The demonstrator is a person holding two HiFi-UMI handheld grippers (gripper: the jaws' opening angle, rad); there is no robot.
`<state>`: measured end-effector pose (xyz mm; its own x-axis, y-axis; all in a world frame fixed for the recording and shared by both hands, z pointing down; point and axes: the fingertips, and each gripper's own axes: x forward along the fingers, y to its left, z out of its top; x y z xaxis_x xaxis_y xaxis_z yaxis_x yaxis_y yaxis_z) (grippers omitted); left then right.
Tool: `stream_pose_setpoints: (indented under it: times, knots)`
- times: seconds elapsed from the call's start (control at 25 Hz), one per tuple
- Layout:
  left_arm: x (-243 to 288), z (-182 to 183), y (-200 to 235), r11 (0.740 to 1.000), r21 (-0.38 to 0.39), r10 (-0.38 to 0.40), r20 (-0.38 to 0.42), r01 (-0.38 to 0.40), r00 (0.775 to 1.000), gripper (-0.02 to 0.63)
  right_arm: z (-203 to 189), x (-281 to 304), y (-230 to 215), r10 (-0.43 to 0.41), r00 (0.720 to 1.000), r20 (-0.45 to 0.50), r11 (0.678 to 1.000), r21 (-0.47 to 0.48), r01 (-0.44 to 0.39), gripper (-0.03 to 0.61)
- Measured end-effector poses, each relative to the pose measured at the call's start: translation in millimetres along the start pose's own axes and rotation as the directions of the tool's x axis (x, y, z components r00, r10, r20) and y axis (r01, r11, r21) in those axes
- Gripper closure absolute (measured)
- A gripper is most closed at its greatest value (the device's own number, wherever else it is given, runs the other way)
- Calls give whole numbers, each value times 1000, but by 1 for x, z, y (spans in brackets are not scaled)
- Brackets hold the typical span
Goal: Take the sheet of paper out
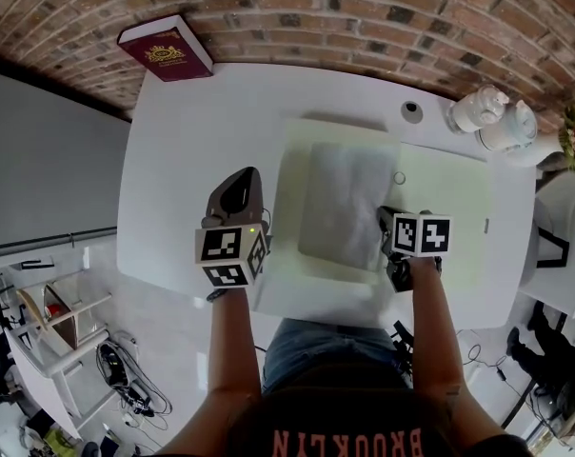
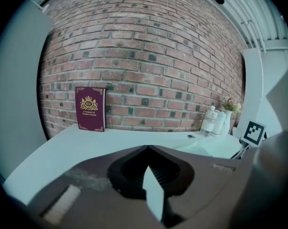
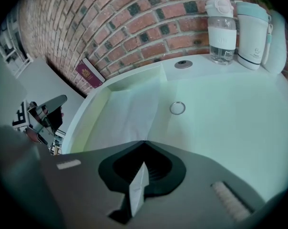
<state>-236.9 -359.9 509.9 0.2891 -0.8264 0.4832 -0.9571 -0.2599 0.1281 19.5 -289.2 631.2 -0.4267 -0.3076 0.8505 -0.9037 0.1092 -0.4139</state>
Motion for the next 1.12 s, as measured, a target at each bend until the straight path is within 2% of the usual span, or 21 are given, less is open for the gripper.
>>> stream_pose_setpoints:
  times: [0.48, 1.12]
  knots:
    - [-10, 5, -31, 1000, 15, 17, 15, -17, 1000, 614, 2, -24, -31, -15, 1000, 15, 1000, 3, 15, 576]
    - [-17, 2, -93, 999, 40, 15, 27, -16, 1000, 615, -5, -59, -79, -14, 998, 54, 1000, 20, 13, 577]
